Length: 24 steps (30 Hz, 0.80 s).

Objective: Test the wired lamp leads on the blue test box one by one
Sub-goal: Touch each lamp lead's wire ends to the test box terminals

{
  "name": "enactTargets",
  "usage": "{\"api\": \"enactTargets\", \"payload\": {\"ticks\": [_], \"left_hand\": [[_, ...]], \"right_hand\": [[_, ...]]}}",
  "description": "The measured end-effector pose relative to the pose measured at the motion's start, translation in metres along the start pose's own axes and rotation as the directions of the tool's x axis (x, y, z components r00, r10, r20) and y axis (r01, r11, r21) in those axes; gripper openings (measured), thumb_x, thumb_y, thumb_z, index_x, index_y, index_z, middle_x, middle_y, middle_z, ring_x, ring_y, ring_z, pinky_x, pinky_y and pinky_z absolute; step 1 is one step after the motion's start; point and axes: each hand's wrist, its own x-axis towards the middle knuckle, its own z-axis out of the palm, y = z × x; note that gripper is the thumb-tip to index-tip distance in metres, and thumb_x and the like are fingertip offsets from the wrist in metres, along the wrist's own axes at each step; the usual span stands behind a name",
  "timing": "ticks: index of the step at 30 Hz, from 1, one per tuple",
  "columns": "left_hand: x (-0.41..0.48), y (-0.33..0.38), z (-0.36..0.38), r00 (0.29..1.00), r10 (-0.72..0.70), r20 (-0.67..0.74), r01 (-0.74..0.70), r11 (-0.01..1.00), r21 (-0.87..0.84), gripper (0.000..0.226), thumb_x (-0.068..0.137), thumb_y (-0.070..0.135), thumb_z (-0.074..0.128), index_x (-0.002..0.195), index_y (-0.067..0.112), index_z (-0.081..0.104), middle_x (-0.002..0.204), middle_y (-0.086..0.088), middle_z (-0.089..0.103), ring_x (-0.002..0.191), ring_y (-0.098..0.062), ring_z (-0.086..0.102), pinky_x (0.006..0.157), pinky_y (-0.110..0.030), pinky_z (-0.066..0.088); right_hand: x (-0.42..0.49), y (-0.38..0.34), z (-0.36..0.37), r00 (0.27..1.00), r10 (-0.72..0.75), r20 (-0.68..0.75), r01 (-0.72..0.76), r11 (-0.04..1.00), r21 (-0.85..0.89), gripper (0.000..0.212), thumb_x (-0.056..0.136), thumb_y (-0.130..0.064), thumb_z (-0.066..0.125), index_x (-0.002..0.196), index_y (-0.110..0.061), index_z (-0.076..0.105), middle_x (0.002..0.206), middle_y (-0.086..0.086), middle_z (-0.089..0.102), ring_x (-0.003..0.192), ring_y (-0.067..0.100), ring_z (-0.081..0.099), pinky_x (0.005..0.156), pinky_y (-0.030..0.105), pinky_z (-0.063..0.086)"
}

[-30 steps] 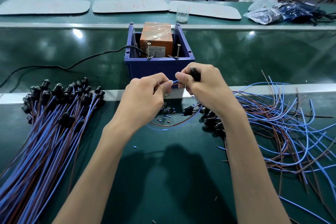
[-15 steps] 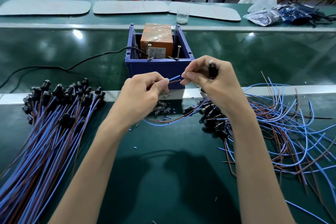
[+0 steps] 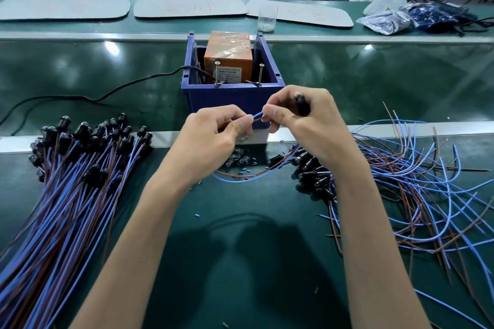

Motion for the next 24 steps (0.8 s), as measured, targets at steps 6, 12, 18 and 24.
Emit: {"api": "enactTargets", "payload": {"ticks": [6, 12, 18, 24], "left_hand": [[-0.001, 0.001, -0.005, 1.0, -0.019, 0.005, 0.019, 0.998, -0.053, 0.033, 0.096, 0.027, 0.055, 0.066, 0.017, 0.065, 0.046, 0.006, 0.03, 0.046, -0.01, 0.023, 0.042, -0.017, 0.018], [-0.001, 0.0, -0.014, 0.997, 0.002, 0.074, 0.013, 0.98, -0.2, 0.031, 0.098, 0.026, 0.051, 0.071, 0.021, 0.066, 0.047, 0.013, 0.03, 0.046, -0.006, 0.023, 0.043, -0.016, 0.021], [-0.001, -0.003, -0.014, 0.99, 0.045, 0.136, -0.007, 0.962, -0.272, 0.032, 0.098, 0.025, 0.048, 0.07, 0.024, 0.064, 0.051, 0.012, 0.03, 0.048, -0.006, 0.024, 0.044, -0.015, 0.022], [-0.002, -0.004, -0.011, 0.984, 0.056, 0.167, 0.022, 0.903, -0.43, 0.028, 0.089, 0.035, 0.053, 0.066, 0.024, 0.064, 0.053, 0.008, 0.027, 0.048, -0.007, 0.02, 0.043, -0.016, 0.018]], "right_hand": [[0.001, -0.001, 0.002, 0.998, -0.001, -0.071, 0.002, 1.0, 0.01, 0.023, 0.088, -0.003, 0.066, 0.07, -0.017, 0.062, 0.067, 0.002, 0.067, 0.051, 0.004, 0.058, 0.063, 0.018, 0.046], [0.001, -0.002, 0.003, 0.998, -0.026, -0.058, 0.035, 0.987, 0.156, 0.017, 0.091, -0.002, 0.062, 0.076, -0.009, 0.063, 0.062, -0.005, 0.063, 0.044, 0.001, 0.051, 0.051, 0.008, 0.038], [0.001, -0.003, 0.006, 0.997, -0.027, -0.075, 0.049, 0.953, 0.299, 0.022, 0.092, -0.003, 0.058, 0.074, -0.015, 0.062, 0.066, 0.0, 0.062, 0.048, 0.006, 0.043, 0.047, 0.01, 0.033], [0.001, -0.007, 0.001, 0.992, 0.071, -0.106, -0.002, 0.84, 0.543, 0.02, 0.093, -0.002, 0.055, 0.077, -0.01, 0.063, 0.066, -0.002, 0.065, 0.045, 0.005, 0.038, 0.04, 0.01, 0.026]]}}
